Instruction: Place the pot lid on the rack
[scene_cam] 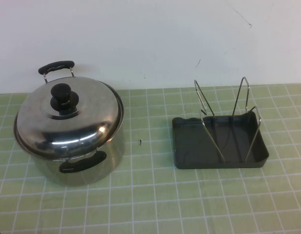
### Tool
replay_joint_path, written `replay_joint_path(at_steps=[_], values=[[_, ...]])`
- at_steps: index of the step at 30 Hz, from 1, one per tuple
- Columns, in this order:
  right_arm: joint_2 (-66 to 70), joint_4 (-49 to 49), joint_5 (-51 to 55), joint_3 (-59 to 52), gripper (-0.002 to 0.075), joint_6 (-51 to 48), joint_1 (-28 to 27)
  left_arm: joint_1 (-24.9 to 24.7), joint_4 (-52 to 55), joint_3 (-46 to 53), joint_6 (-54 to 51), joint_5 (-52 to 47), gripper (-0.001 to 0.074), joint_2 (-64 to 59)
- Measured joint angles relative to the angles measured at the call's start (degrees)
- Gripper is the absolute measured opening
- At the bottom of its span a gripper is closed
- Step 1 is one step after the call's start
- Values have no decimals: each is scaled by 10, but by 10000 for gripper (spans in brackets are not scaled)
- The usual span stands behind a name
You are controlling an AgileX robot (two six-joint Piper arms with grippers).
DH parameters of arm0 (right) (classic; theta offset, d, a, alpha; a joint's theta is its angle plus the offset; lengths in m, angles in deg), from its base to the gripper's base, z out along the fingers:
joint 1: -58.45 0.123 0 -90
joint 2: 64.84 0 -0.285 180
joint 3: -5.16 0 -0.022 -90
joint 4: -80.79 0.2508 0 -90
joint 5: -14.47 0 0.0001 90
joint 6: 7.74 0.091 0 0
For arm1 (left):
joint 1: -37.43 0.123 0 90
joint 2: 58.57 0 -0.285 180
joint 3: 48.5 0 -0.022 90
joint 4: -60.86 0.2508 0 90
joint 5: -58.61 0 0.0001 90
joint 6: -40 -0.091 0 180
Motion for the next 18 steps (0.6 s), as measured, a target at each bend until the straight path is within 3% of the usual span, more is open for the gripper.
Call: replay_joint_path(at_steps=[18], values=[[0,-1,0,0,-1,0,0,0,0,0,-9,0,-2,0]])
